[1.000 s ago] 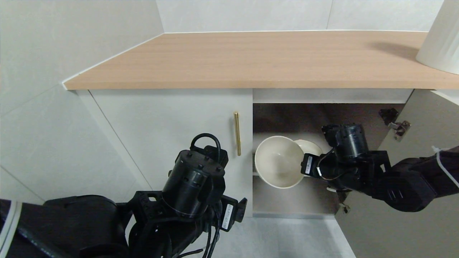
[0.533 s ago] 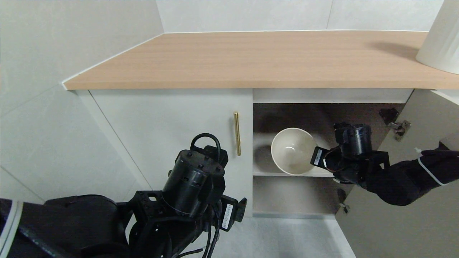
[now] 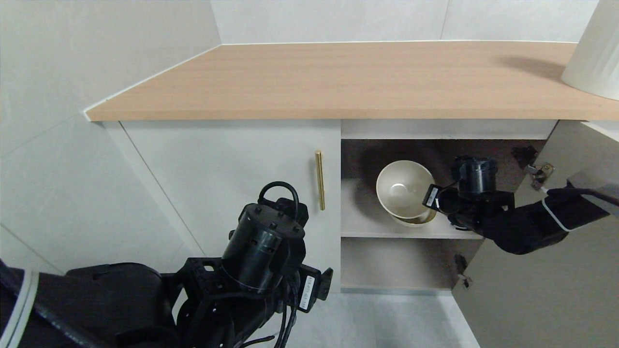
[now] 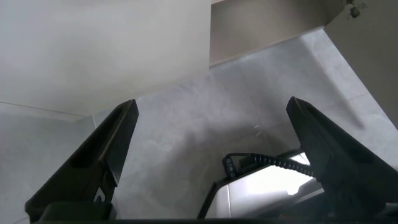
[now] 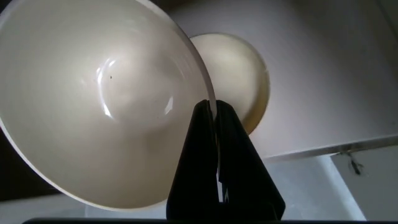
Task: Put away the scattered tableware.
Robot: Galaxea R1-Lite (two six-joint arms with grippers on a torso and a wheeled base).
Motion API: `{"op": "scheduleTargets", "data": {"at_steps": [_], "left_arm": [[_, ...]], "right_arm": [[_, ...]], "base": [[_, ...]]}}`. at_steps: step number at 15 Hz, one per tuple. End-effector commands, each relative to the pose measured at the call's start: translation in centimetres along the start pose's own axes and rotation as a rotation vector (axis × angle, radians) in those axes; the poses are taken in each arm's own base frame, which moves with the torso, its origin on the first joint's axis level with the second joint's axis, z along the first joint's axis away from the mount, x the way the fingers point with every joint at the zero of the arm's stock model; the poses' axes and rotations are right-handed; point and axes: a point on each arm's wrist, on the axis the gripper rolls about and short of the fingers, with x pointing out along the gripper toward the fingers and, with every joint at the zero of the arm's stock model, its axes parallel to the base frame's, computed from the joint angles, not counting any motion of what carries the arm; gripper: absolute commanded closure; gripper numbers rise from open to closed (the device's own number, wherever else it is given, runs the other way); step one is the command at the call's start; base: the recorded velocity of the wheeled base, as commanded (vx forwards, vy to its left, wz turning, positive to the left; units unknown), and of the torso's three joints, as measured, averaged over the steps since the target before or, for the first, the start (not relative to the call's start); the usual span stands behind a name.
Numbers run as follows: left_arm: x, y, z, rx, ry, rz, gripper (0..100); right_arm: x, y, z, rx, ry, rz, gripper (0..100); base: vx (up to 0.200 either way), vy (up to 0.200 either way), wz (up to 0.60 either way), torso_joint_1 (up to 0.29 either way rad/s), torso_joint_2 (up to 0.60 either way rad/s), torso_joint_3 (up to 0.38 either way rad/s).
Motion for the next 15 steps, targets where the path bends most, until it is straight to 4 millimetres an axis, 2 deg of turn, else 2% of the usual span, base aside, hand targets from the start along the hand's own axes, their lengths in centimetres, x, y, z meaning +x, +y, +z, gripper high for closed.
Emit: {"op": "scheduleTargets", "data": {"at_steps": [1, 6, 15], "left_arm": [[0.2, 0.0, -0.1, 0.001, 0.006, 0.003, 0], [0.2, 0.0, -0.1, 0.002, 0.006, 0.003, 0], [0.3, 0.0, -0.1, 0.001, 0.007, 0.005, 0]], "right_arm": [[0.8, -0.3, -0.2, 0.002, 0.0, -0.011, 100], [2.6, -1.3, -0.8, 0.003, 0.002, -0.062, 100], [2.7, -2.1, -0.8, 0.0, 0.009, -0.103, 100]], "base": [[0.0, 0.0, 0.0, 0.0, 0.0, 0.0], [0.0, 0.0, 0.0, 0.0, 0.0, 0.0], [0.0, 0.0, 0.0, 0.0, 0.0, 0.0]]}}
